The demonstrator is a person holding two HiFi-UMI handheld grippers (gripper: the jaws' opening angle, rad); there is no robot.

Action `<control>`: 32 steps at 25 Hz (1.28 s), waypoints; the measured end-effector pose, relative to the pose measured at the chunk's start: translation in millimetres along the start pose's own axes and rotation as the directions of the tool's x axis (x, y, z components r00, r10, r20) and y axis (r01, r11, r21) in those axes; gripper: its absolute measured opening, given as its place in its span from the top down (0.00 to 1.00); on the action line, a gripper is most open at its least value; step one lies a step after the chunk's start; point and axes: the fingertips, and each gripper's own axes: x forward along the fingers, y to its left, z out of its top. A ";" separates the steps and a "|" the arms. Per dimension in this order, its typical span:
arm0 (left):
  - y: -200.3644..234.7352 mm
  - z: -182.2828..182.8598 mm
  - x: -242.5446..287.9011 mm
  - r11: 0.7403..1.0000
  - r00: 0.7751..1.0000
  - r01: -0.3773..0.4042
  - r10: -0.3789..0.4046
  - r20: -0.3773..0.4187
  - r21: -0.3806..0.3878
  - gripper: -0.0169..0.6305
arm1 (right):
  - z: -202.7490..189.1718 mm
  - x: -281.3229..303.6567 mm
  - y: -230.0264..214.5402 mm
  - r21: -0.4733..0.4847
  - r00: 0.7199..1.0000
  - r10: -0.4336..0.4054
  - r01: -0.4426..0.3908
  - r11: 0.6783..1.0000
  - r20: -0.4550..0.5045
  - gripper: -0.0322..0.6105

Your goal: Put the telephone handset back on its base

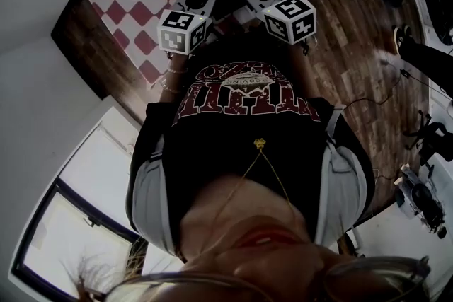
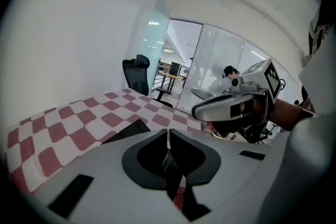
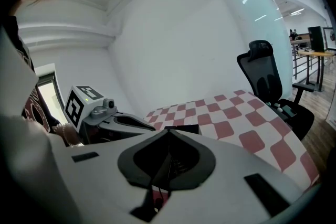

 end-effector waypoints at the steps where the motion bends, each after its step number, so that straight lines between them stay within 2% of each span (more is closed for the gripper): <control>1: -1.8 3.5 -1.3 1.000 1.000 0.001 -0.001 0.003 0.009 0.94 | 1.2 0.4 0.5 -0.002 1.000 0.001 -0.001 1.000 0.002 0.92; 10: -19.6 35.9 -12.2 0.999 0.998 0.024 -0.026 0.053 0.044 0.94 | 13.1 -1.5 4.6 -0.031 1.000 0.011 -0.010 0.999 0.022 0.92; 16: -23.2 47.5 -14.8 0.998 0.995 0.049 -0.052 0.088 0.035 0.94 | 23.1 -4.5 6.5 -0.029 0.998 0.011 -0.009 1.000 0.063 0.92; 20: -22.3 49.1 -15.8 0.997 0.996 0.033 -0.038 0.083 0.068 0.95 | 27.1 -1.7 9.9 -0.033 0.996 0.016 -0.013 0.999 0.083 0.92; 29: -22.7 56.8 -17.4 0.998 0.995 0.016 -0.022 0.092 0.065 0.95 | 28.1 -4.5 6.2 -0.050 0.998 0.018 -0.015 0.999 0.063 0.92; 32: -20.8 56.3 -20.1 0.997 0.996 -0.012 0.005 0.088 0.077 0.95 | 31.1 -3.8 7.9 -0.052 0.997 0.025 -0.021 0.998 0.072 0.92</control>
